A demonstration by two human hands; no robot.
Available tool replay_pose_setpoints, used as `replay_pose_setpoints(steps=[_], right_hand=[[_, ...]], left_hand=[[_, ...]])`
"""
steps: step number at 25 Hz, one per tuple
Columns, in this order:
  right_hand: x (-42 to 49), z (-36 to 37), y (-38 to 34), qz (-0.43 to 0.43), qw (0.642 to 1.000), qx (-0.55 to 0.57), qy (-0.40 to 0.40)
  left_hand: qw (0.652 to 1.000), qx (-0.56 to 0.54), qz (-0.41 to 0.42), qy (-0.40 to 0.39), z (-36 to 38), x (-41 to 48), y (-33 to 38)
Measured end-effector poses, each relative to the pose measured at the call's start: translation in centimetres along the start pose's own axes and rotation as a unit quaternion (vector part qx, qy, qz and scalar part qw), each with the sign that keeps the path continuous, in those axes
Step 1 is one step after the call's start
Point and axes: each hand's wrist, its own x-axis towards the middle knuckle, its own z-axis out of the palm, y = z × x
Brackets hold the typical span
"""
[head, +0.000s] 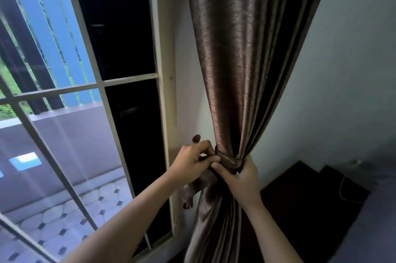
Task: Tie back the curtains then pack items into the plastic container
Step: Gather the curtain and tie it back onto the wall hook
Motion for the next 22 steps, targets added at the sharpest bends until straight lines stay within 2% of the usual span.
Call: replay_pose_setpoints(steps=[4, 7, 11, 15, 17, 20, 22], right_hand=[[0.6, 0.3, -0.2, -0.04, 0.996, -0.062, 0.044], [0.5, 0.2, 0.2, -0.064, 0.994, -0.087, 0.024], [0.5, 0.1, 0.1, -0.08, 0.992, -0.093, 0.038], [1.1, -0.1, 0.3, -0.087, 0.989, -0.109, 0.048], [1.7, -0.7, 0.5, -0.081, 0.99, -0.104, 0.049], [2.6, -1.7, 1.0, -0.07, 0.992, -0.097, 0.04], [2.8, -2.0, 1.2, -0.069, 0.992, -0.102, 0.036]], left_hand=[[0.999, -0.032, -0.022, -0.038, -0.7, 0.8, -0.7], [0.997, 0.009, -0.021, -0.074, -1.3, 1.1, -1.2], [0.983, 0.046, 0.011, -0.175, -2.0, 0.0, -1.7], [0.958, 0.093, -0.051, -0.267, -3.4, -1.2, -3.4], [0.958, 0.123, -0.056, -0.253, -4.7, -1.2, -4.7], [0.979, 0.148, -0.052, -0.132, -4.5, -1.4, -6.4], [0.979, 0.168, -0.103, -0.059, -2.7, -1.9, -7.8]])
